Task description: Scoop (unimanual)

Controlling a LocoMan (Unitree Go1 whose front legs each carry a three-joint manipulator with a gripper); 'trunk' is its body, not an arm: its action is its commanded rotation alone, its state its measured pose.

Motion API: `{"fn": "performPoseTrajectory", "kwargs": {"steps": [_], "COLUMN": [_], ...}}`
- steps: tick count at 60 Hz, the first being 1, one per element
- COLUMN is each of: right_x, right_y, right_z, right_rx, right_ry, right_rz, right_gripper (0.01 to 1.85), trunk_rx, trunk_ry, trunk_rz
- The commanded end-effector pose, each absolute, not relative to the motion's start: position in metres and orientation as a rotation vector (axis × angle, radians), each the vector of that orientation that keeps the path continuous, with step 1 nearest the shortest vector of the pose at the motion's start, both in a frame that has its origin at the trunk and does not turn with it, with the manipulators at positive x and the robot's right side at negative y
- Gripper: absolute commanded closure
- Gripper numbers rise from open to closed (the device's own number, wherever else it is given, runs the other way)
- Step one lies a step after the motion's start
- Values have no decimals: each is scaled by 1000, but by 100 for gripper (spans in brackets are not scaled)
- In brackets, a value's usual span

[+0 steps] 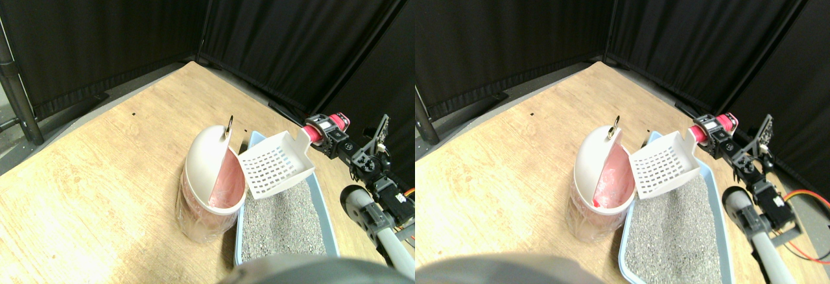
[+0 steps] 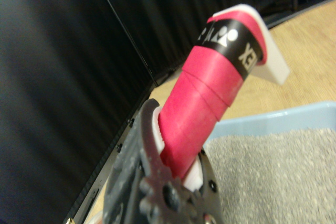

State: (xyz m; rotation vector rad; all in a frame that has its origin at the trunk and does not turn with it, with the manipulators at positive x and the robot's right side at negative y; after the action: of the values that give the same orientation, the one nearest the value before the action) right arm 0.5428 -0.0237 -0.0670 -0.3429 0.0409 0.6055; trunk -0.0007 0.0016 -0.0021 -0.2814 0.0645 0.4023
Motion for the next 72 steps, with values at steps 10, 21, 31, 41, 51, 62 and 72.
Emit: {"fn": "performPoseTrajectory", "kwargs": {"steps": [10, 21, 31, 41, 51, 62, 72], "right_x": [549, 550, 548, 550, 548, 546, 543], "right_y": [-49, -69, -90, -115, -137, -154, -166], "right_z": [-67, -73, -76, -83, -91, -99, -109], "right_rx": [-114, -69, -7, 45, 93, 113, 109], "right_ry": [-31, -12, -29, -82, -143, -157, -155], "right_rz": [512, 461, 366, 367, 347, 315, 288], "right_gripper": [181, 181, 181, 181, 181, 181, 181], "trunk_rx": [-251, -234, -206, -186, -164, -151, -143], "trunk_ry": [68, 78, 86, 93, 99, 105, 108], "trunk_rz": [374, 341, 295, 246, 199, 160, 133]}}
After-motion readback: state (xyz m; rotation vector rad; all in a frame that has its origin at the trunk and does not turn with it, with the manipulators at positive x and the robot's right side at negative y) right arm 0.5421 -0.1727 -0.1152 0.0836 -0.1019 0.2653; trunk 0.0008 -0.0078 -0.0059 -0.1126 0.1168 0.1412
